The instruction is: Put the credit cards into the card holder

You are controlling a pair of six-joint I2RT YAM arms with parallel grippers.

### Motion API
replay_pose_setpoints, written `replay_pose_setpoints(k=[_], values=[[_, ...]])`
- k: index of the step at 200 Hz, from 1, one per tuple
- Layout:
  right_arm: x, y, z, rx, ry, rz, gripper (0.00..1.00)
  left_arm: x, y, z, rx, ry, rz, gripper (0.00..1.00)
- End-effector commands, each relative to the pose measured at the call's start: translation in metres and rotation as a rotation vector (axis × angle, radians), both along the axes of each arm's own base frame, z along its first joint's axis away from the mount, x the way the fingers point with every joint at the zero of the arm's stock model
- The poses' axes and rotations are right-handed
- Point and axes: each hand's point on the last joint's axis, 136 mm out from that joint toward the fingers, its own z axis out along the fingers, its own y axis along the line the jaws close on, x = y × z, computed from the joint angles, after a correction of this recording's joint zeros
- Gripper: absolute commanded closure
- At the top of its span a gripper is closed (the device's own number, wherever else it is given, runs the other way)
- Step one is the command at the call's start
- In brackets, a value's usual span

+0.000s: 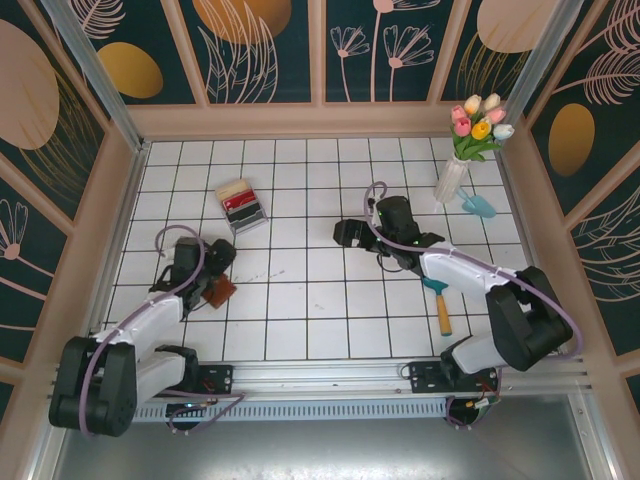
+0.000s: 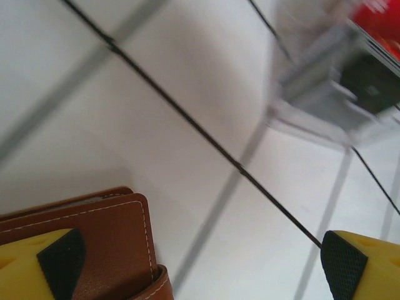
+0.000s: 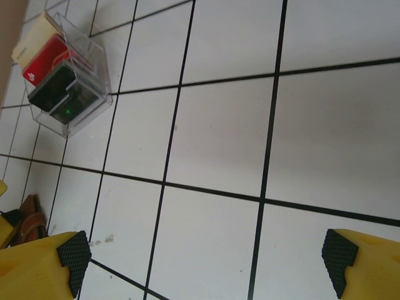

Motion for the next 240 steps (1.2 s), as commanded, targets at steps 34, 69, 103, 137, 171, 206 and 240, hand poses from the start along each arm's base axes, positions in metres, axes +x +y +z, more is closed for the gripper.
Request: replay_pose_setpoints(k=[34,69,103,137,171,206,240], values=[[-0.004,0.022,-0.009,0.006,0.064,0.025,0.19,-0.016,-0.156,-0.008,-0.208,0.112,-0.399,0.01],[-0.015,0.002,-0.027,0.002,0.139,-0.084,0.39,-0.005,-0.224,0.042,-0.251,-0.017,-0.536,0.01],[-0.029,0.010,-0.024,0.080,0.177,-0.052,0.56,-0.004,-0.177,0.057,-0.117,-0.074,-0.381,0.02],[-0.042,0.041,-0.009,0.182,0.194,0.074,0.66,-0.025,-0.145,0.032,-0.169,-0.013,-0.345,0.09],[-0.056,0.064,-0.019,0.125,0.231,0.173,0.76,-0.037,-0.166,0.021,-0.276,0.024,-0.440,0.23],[-0.070,0.081,-0.031,0.132,0.283,0.242,0.82,-0.038,-0.176,0.001,-0.280,0.102,-0.469,0.37],[-0.079,0.087,-0.046,0.113,0.331,0.284,0.85,-0.038,-0.184,-0.004,-0.315,0.109,-0.491,0.43]])
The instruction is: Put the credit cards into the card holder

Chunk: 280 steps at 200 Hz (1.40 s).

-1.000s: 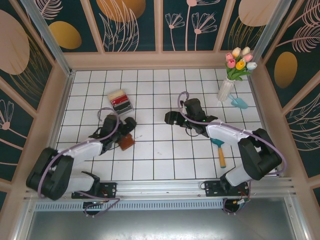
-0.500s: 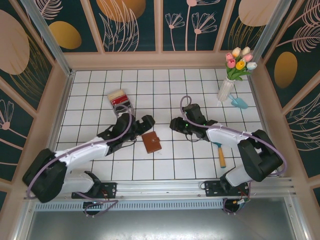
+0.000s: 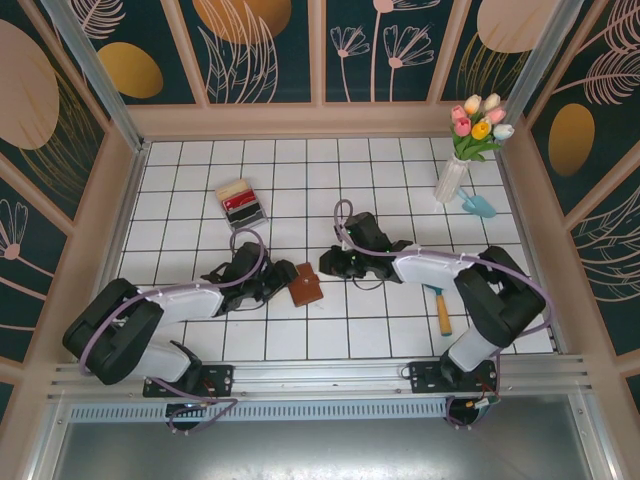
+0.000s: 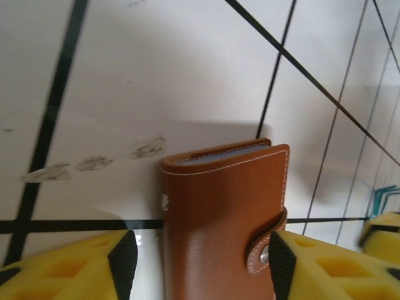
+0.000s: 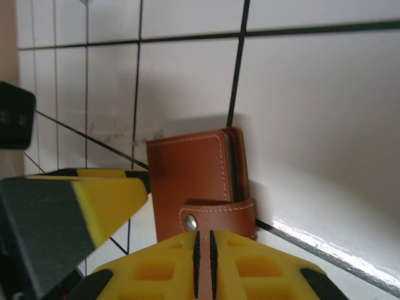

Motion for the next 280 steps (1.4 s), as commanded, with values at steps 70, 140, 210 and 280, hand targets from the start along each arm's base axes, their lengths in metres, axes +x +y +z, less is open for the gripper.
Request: replay_pose_setpoints(k=[70,140,210,280], values=[[-0.013,0.002,-0.038,-0.078,0.101,0.053,0.91,0.006,-0.029,0.008,-0.118,-0.027,-0.083,0.49],[-0.009,-0.009,-0.054,-0.164,0.112,0.009,0.91,0.008,-0.040,0.035,-0.213,-0.108,-0.116,0.70],[0.011,0.002,-0.003,-0.162,-0.061,-0.007,0.76,0.009,-0.040,0.036,-0.203,-0.130,-0.134,0.90],[-0.003,0.009,-0.022,-0.317,-0.091,0.046,0.62,0.011,-0.045,0.038,-0.224,-0.135,-0.129,0.90]])
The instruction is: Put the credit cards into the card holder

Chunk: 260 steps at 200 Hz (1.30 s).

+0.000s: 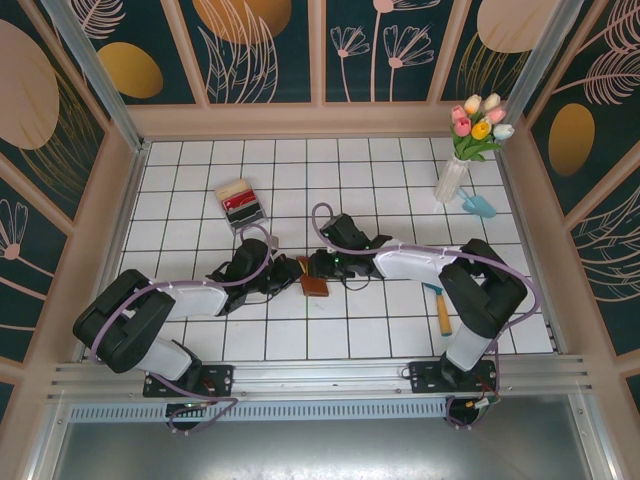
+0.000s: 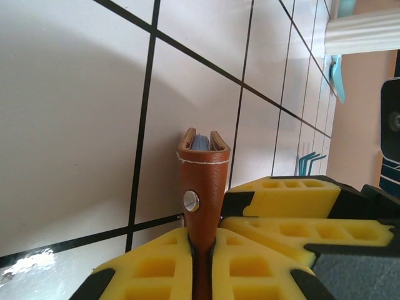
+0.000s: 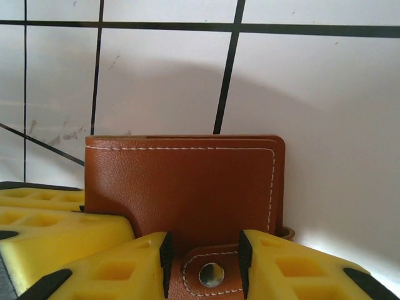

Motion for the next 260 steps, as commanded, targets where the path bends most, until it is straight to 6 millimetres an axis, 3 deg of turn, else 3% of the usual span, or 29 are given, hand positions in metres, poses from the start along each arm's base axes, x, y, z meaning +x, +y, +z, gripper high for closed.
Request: replay_pose_setpoints(k=[1,31,67,92,119,132,143,161,176,203,232,244,260], values=[[-0.005,-0.005,-0.010,-0.113,-0.018,0.021,0.62,0.003,-0.009,0.011,-0.040,-0.037,-0.021,0.90],[-0.012,-0.028,-0.037,-0.347,-0.050,-0.001,0.64,0.005,-0.010,0.016,-0.044,-0.048,-0.016,0.91],[-0.011,-0.069,-0.056,-0.532,-0.060,-0.078,0.84,0.006,-0.004,0.015,-0.004,-0.053,-0.004,0.93],[-0.002,-0.097,-0.047,-0.552,-0.076,-0.168,0.92,0.004,0.007,0.007,0.053,-0.038,0.022,0.96],[0.017,-0.115,-0.021,-0.491,-0.110,-0.242,0.94,0.000,0.011,0.002,0.079,-0.032,0.019,0.97],[0.024,-0.110,-0.005,-0.432,-0.129,-0.247,0.92,-0.001,0.012,0.001,0.079,-0.031,0.022,0.97],[0.026,-0.095,0.008,-0.349,-0.135,-0.206,0.80,0.000,0.010,0.003,0.072,-0.037,0.018,0.97],[0.026,-0.074,0.025,-0.232,-0.129,-0.185,0.68,0.000,0.007,0.006,0.060,-0.047,0.002,0.96],[0.023,-0.056,0.033,-0.115,-0.106,-0.149,0.55,0.002,0.005,0.008,0.058,-0.055,-0.004,0.96],[0.013,-0.023,0.039,0.054,-0.031,-0.061,0.44,0.002,0.003,0.009,0.056,-0.056,-0.014,0.94],[0.009,-0.010,0.021,0.018,0.013,-0.018,0.42,0.002,0.002,0.010,0.053,-0.060,-0.018,0.93],[0.011,-0.015,0.006,-0.034,0.035,-0.037,0.42,0.002,0.002,0.011,0.050,-0.061,-0.016,0.92],[0.012,-0.025,-0.011,-0.107,0.048,-0.059,0.50,0.002,0.003,0.012,0.050,-0.063,-0.014,0.92]])
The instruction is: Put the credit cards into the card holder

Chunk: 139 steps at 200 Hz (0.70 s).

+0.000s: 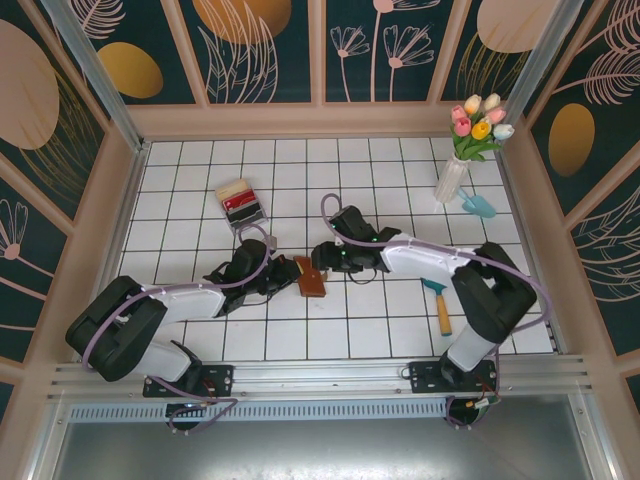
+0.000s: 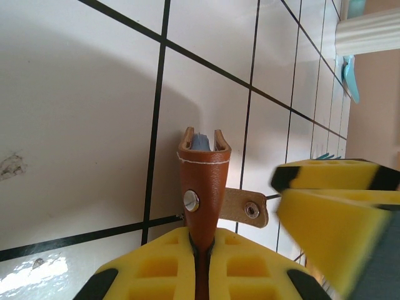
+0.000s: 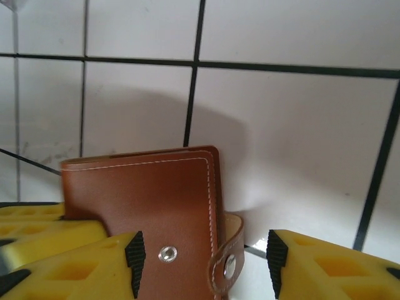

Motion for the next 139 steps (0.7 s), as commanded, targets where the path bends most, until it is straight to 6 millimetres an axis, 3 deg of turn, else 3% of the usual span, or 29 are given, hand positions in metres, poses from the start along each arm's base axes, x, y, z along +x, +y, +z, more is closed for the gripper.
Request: replay_pose_setpoints(k=[1,16,30,45,61,84,106,139], values=[[-0.003,-0.004,-0.020,-0.068,0.044,0.001,0.50,0.004,-0.004,0.010,-0.012,-0.031,-0.018,0.92],[-0.002,-0.011,-0.027,-0.092,0.041,-0.017,0.55,0.003,-0.004,0.011,-0.012,-0.033,-0.018,0.91],[-0.003,-0.012,-0.027,-0.088,0.047,-0.014,0.76,0.002,-0.003,0.011,-0.009,-0.033,-0.017,0.90],[-0.002,-0.012,-0.018,-0.069,0.024,-0.014,0.91,0.002,0.000,0.008,0.006,-0.028,-0.011,0.85],[0.000,-0.014,-0.003,-0.036,-0.006,-0.024,1.00,0.001,0.006,0.003,0.044,-0.017,0.001,0.78],[-0.002,-0.007,0.021,0.062,-0.029,0.001,1.00,0.001,0.019,-0.005,0.136,0.005,0.033,0.43],[-0.005,-0.001,0.040,0.124,-0.039,0.023,1.00,0.001,0.020,-0.004,0.198,-0.002,0.015,0.32],[-0.011,0.012,0.060,0.227,-0.042,0.061,1.00,0.004,0.002,0.009,0.197,-0.028,-0.038,0.28]])
